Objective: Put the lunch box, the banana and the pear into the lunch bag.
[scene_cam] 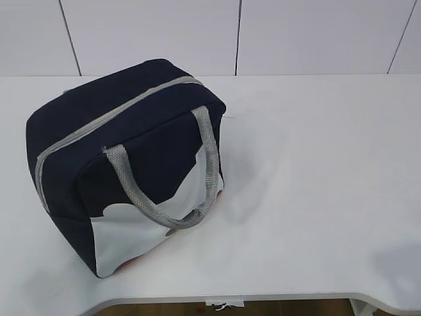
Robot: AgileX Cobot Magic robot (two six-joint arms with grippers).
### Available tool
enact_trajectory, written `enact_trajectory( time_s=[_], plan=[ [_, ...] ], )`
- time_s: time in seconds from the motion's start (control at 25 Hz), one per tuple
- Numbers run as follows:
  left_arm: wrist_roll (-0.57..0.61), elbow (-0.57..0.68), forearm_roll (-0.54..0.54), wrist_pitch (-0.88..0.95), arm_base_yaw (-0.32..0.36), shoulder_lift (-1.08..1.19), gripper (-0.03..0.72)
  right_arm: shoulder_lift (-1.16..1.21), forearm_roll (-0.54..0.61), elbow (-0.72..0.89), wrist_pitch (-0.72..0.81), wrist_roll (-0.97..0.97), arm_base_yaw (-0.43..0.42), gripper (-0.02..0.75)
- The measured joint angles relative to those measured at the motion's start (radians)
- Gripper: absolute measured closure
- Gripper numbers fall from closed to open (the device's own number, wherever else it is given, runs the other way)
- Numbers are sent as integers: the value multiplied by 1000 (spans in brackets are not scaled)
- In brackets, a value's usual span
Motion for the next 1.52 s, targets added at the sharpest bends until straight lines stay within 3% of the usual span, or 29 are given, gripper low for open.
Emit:
enact_trajectory(
  time_s=[0.4,1.52],
  plan=[
    [0,0,0,0,0,0,447,0,55,19,-17,-101,2,402],
    [0,0,0,0,0,0,447,0,55,19,-21,-100,2,403]
  ],
)
